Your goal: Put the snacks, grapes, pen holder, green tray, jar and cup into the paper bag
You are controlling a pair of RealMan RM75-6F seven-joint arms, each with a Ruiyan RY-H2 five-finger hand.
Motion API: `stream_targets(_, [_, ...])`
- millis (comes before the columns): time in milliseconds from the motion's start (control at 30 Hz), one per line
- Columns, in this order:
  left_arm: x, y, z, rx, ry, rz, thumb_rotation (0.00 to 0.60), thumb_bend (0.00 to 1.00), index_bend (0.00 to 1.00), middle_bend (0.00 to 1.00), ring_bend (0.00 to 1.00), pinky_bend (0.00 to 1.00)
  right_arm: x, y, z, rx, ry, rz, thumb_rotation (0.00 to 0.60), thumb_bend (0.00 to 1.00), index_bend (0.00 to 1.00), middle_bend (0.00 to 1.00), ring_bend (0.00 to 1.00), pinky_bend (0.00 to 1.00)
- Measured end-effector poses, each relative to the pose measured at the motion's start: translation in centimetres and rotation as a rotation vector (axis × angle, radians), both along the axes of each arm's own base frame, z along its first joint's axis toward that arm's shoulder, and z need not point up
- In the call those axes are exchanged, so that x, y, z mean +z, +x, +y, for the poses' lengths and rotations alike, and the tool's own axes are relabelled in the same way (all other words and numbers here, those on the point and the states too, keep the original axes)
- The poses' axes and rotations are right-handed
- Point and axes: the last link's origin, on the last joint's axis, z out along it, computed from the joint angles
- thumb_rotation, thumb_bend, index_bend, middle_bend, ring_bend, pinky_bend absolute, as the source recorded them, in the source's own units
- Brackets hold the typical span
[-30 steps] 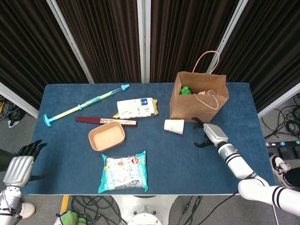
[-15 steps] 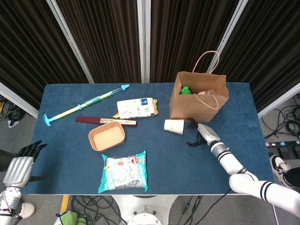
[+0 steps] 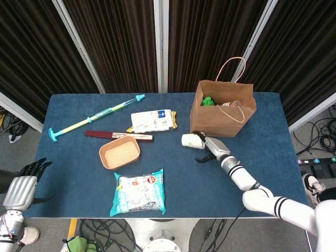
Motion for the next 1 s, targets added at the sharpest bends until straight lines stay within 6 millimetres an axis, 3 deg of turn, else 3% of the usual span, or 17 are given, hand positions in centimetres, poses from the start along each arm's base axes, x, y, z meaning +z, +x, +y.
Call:
stream_targets(467, [0.1,-0.3,-0.1,0.009,0.001,-0.013,0.600,0.04,0.20,0.17,0.13,0.14,-0.9,4.1,-1.4,0.319,-0.082,0.233,0.600,0.15,0.06,0.22,0.13,0.36])
stream_targets(633, [0.0,-0.4,-0.1,0.014,-0.004,-0.020,0.600,0.04,0.20,0.17,0.13,0.14,-1.3,5.6,-2.0,0.407,-0.137,0.324,0.600,0.17,0.16,0.28,0.13,0.36])
stream_targets(733, [0.1,-0.5,-0.1,0.015,-0.002,-0.024,0.600,0.04,0.20,0.17,0.13,0.14,-1.9,6.5,-2.3,0.455,-0.180,0.385,0.600,0.18,0.27,0.33,0.16,0.37])
stream_targets(1000, [0.1,-0.8,-0.4,0.023,-0.004,-0.033,0.600,0.04,0.20,0.17,0.13,0.14,-4.5,7.8,-2.2,0.501,-0.250,0.467,0.600,0.21,0.48,0.45,0.24,0.42])
